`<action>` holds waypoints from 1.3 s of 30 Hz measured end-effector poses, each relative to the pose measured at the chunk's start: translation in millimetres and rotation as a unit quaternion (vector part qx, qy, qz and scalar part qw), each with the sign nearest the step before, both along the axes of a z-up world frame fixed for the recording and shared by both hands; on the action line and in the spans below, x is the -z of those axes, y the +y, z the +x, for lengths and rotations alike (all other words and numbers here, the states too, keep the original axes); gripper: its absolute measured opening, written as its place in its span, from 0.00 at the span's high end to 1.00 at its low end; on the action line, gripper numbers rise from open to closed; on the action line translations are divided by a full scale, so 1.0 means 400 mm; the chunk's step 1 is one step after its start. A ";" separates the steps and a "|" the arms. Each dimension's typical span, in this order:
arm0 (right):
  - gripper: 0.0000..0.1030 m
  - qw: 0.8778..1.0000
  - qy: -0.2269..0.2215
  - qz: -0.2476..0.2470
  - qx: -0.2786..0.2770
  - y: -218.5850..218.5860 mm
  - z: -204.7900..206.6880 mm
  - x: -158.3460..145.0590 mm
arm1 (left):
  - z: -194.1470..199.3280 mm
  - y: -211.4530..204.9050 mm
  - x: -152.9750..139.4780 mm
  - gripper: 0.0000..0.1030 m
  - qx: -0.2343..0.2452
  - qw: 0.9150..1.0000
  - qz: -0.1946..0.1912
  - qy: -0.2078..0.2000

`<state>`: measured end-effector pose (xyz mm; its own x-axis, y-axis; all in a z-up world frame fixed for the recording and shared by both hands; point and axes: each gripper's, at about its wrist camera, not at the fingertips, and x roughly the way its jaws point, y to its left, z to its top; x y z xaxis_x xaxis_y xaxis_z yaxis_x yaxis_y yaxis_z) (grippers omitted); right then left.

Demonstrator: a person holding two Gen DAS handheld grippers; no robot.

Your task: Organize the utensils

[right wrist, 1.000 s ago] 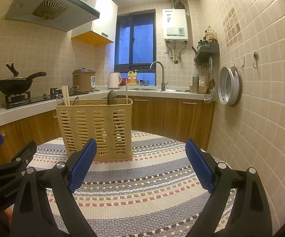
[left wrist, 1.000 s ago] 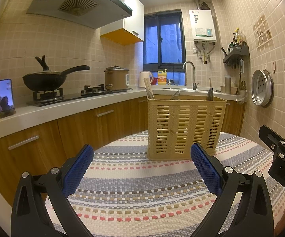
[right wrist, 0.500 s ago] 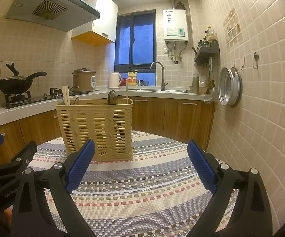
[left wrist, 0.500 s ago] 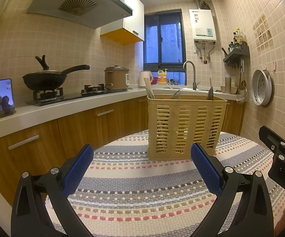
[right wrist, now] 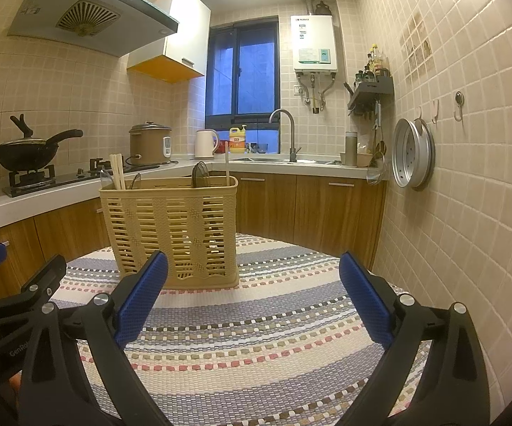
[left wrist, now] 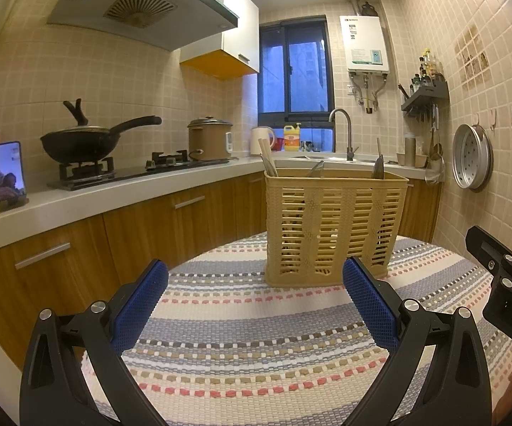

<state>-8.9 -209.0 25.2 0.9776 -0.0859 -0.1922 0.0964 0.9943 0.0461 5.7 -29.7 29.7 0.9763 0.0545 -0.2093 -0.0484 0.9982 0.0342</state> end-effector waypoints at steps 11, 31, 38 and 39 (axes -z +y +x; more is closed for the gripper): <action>0.10 1.000 0.001 0.001 0.000 -0.001 0.000 0.002 | 0.002 -0.003 0.001 0.07 0.003 1.000 0.001 0.001; 0.08 1.000 0.003 0.000 0.003 -0.003 -0.001 0.002 | 0.004 -0.008 0.001 0.07 -0.008 1.000 0.003 0.005; 0.08 1.000 0.003 -0.001 0.004 -0.003 -0.003 0.002 | -0.001 -0.002 0.001 0.07 -0.005 1.000 -0.002 0.004; 0.08 1.000 0.004 -0.001 0.003 -0.002 -0.003 0.002 | 0.000 -0.003 0.000 0.07 0.001 1.000 -0.001 0.005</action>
<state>-10.0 -210.0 24.4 0.9755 -0.0924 -0.1995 0.1030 0.9937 0.0436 5.6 -31.1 29.7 0.9741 0.0516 -0.2201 -0.0454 0.9984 0.0328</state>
